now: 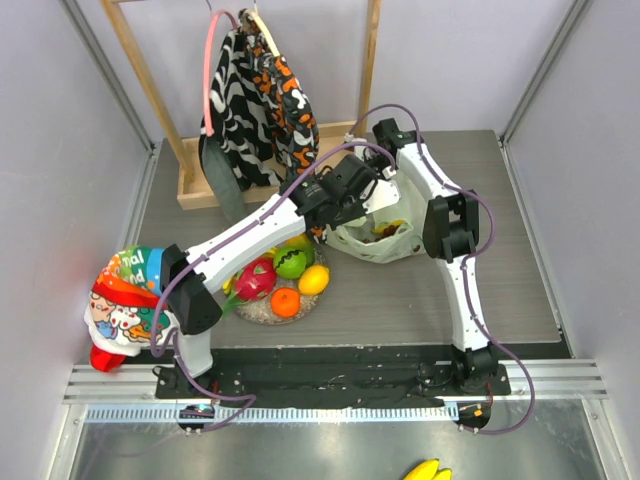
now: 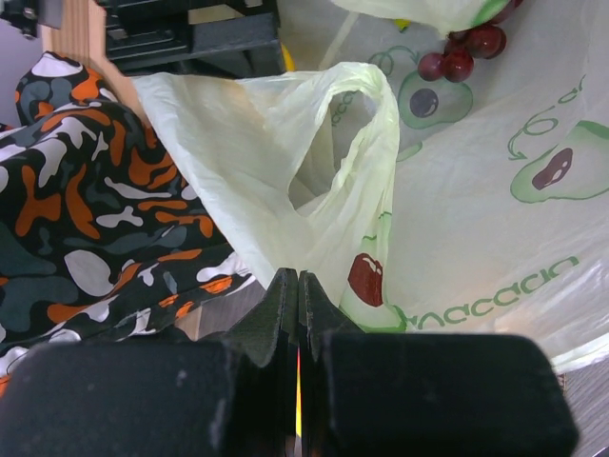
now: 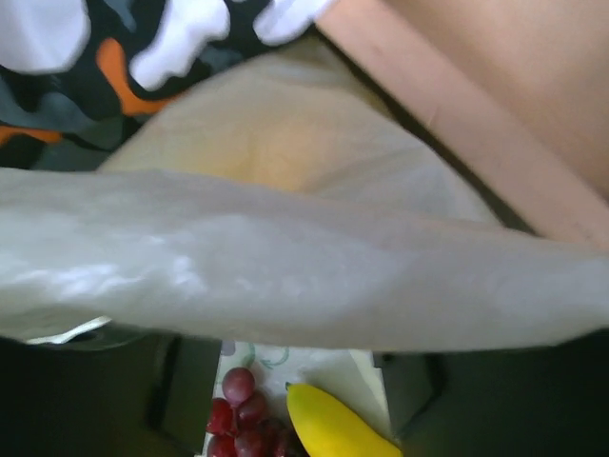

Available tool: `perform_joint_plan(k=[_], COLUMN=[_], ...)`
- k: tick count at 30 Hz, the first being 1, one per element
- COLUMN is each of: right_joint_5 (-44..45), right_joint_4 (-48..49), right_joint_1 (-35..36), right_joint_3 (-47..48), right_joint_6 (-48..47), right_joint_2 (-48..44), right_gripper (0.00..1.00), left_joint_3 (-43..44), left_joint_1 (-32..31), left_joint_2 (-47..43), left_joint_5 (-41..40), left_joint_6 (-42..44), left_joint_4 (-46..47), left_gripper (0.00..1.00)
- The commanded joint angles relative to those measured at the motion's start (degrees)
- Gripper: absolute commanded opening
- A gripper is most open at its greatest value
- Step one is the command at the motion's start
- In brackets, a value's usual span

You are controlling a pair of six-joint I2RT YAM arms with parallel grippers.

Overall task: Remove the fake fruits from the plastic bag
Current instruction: Adjust the plastic bag at the center of the board.

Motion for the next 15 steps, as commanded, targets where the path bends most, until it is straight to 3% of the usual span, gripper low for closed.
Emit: perform_joint_plan(k=[1,8,13,15], right_joint_5=[1.5,2.1,4.7,6.5], right_joint_4=[-1.4,-2.2,-2.1,-2.1], right_joint_1=[-0.7,-3.1,-4.6,-5.7], right_joint_3=[-2.0,-4.8,-12.6,-17.1], right_joint_6=[-2.1,-2.2,-4.5,-4.9], right_joint_2=[-3.7,-8.5,-16.0,-18.2], right_gripper=[0.54,0.30,0.10,0.08], left_joint_3=[2.1,2.3,2.6,3.3], left_joint_1=[-0.1,-0.1,-0.1,-0.1], left_joint_2=[-1.4,-1.9,-1.6,-1.2], left_joint_5=[0.7,0.8,2.0,4.5], left_joint_6=[-0.8,-0.7,-0.9,-0.9], left_joint_4=[0.5,0.8,1.0,0.7], left_gripper=[0.00,0.00,0.00,0.00])
